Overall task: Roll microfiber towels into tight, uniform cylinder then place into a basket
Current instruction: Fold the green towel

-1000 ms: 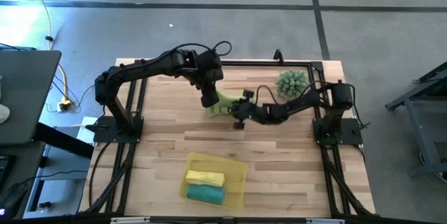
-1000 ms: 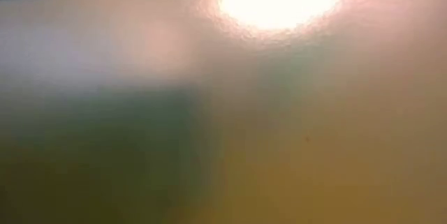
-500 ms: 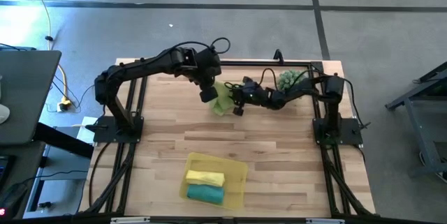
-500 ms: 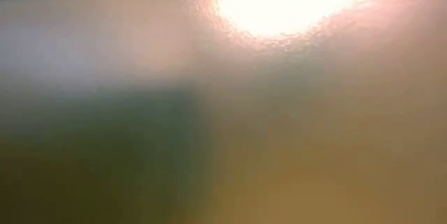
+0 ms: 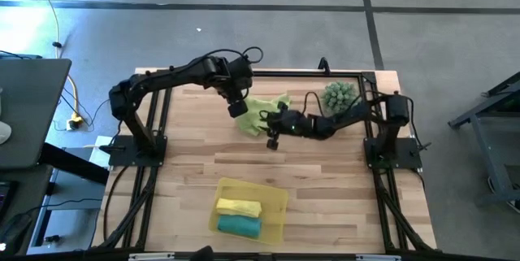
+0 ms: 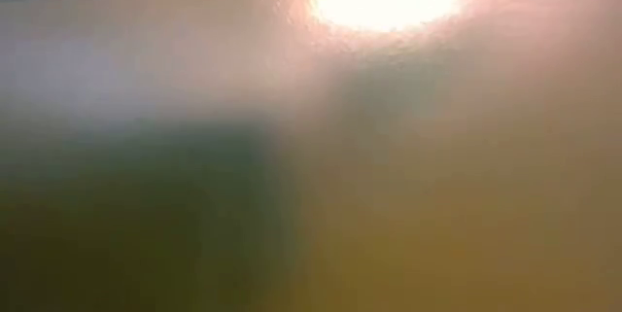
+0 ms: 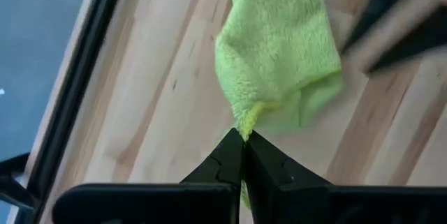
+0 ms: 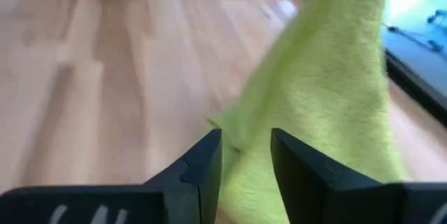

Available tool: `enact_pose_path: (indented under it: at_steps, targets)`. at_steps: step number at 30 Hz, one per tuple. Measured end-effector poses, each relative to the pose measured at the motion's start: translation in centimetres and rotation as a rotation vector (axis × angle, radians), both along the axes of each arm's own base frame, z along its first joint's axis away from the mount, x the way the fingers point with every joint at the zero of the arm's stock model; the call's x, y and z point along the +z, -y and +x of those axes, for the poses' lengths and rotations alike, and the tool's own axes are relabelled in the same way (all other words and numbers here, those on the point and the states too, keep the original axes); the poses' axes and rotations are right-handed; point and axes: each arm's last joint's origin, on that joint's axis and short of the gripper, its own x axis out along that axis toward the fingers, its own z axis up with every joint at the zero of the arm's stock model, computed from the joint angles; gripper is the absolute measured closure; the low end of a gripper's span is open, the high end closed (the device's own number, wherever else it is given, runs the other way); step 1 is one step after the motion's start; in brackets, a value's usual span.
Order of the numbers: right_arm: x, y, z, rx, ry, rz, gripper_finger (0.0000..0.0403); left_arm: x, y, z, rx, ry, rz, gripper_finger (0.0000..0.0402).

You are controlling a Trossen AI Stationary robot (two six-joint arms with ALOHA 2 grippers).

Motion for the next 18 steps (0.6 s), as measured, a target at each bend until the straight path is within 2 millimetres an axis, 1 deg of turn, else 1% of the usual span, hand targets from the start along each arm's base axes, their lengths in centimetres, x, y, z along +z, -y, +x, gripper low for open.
enact_pose_path:
  at_steps: [3,5,8,12,14,18]
  targets:
    - [-0.2,-2.1,0.4,-0.084,0.048,0.044,0.0286,0.1,-0.6,-0.1,-0.001,0.024,0.011,0.0401]
    - [-0.8,-3.2,0.6,-0.167,0.024,-0.003,0.0286,0.2,-0.9,0.1,0.0,0.054,0.016,0.0401]
    - [-1.1,-4.3,1.1,-0.221,0.0,-0.099,0.0284,0.3,-1.2,0.0,0.001,0.073,0.003,0.0401]
    - [-1.0,-4.8,2.4,-0.226,-0.035,-0.115,0.0261,0.3,-1.2,0.0,-0.024,0.075,-0.004,0.0401]
    - [-1.3,-4.9,3.1,-0.231,-0.085,-0.125,0.0239,0.3,-1.2,0.0,-0.035,0.075,-0.005,0.0401]
    - [-2.1,-4.5,4.4,-0.299,-0.216,-0.197,0.0196,0.3,-1.2,0.0,-0.037,0.073,-0.009,0.0401]
